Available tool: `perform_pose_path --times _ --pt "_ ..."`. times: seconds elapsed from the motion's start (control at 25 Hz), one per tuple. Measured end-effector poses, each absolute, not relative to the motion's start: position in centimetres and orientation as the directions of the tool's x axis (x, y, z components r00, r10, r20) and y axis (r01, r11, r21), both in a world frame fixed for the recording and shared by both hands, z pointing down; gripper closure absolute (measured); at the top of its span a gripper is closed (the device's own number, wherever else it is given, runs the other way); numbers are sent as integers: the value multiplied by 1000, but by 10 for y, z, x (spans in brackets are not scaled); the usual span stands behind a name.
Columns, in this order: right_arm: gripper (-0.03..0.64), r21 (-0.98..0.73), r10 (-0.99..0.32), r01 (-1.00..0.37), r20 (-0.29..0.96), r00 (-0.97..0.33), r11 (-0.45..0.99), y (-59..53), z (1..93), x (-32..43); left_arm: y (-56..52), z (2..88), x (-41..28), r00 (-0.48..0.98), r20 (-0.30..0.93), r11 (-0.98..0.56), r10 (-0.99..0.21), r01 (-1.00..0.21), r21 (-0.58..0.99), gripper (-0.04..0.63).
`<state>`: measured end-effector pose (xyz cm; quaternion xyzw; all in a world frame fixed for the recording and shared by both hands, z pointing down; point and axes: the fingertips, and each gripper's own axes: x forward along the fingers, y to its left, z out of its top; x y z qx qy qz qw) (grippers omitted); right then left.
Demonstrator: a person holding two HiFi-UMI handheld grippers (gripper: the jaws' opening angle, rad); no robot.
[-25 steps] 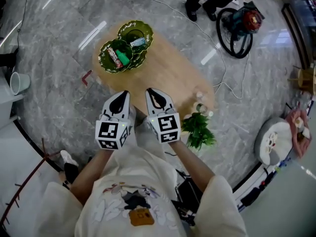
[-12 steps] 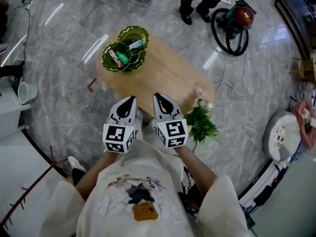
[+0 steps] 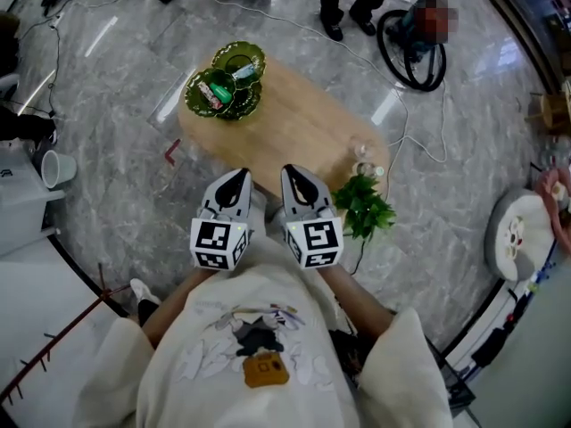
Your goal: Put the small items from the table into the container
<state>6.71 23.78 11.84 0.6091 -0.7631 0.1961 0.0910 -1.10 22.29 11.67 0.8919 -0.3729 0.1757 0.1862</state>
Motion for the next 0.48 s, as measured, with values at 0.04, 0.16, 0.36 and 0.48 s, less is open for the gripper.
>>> perform_pose_path --times 0.04,0.16,0.36,0.48 --pt "601 -193 -897 -965 373 -238 176 242 116 67 227 115 -11 661 451 -655 -599 -729 199 588" --pt "609 -206 -901 -965 365 -233 166 255 110 67 236 112 -10 665 448 -663 -598 -724 190 588" --pt "611 -205 -901 -963 360 -243 178 275 111 64 249 109 -8 662 437 -664 -608 -726 176 588" --pt "611 -204 -901 -962 359 -244 179 284 110 62 257 110 -9 664 438 -668 -607 -724 172 588"
